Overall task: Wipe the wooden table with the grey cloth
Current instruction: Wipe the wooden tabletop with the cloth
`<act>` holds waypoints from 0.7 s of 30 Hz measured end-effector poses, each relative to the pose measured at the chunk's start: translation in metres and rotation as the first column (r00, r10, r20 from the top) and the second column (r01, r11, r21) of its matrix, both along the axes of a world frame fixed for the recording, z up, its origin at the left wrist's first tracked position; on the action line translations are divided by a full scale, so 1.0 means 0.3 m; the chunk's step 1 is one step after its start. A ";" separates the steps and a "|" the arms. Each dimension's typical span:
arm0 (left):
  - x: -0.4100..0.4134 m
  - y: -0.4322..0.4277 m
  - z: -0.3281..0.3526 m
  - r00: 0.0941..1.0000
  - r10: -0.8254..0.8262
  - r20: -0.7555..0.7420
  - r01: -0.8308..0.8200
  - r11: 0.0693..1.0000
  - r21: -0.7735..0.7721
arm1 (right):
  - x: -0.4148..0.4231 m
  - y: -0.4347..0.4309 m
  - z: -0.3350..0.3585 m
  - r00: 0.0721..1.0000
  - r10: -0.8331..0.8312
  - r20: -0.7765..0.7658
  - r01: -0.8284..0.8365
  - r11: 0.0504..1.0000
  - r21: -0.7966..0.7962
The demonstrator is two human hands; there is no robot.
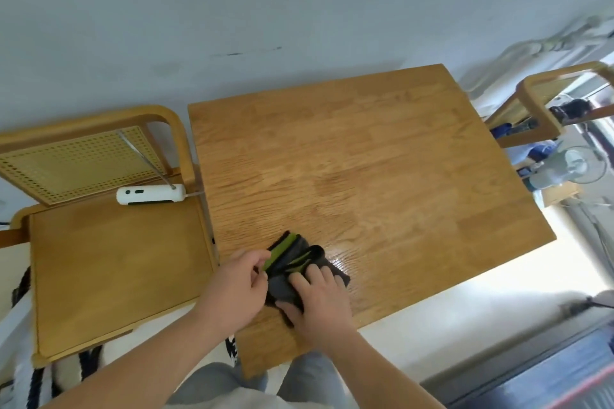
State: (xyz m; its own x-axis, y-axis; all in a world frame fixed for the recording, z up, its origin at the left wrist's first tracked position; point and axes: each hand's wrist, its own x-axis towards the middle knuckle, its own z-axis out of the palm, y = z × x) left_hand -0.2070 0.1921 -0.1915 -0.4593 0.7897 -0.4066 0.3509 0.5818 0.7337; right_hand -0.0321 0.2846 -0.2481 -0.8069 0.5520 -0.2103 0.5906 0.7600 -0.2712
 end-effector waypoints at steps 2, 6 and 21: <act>0.011 0.009 0.000 1.000 -0.003 -0.002 0.003 1.000 0.000 | 0.081 0.129 0.008 0.974 0.223 0.051 -0.223 0.975 0.005; 0.073 0.028 -0.009 0.999 0.001 -0.042 -0.001 1.000 0.009 | 0.231 0.372 0.029 0.986 -0.024 0.167 0.012 0.997 0.072; 0.573 0.268 0.000 0.990 0.100 0.098 -0.097 0.994 -0.041 | 0.497 0.587 0.059 0.766 -0.595 0.244 0.601 0.797 0.056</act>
State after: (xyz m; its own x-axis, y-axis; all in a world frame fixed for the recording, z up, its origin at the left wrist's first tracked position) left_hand -0.0352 0.2724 -0.1915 -0.4897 0.7264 -0.4821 0.2164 0.6370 0.7399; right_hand 0.1169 0.4608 -0.2304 -0.2384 0.8980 -0.3699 0.9710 0.2264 -0.0762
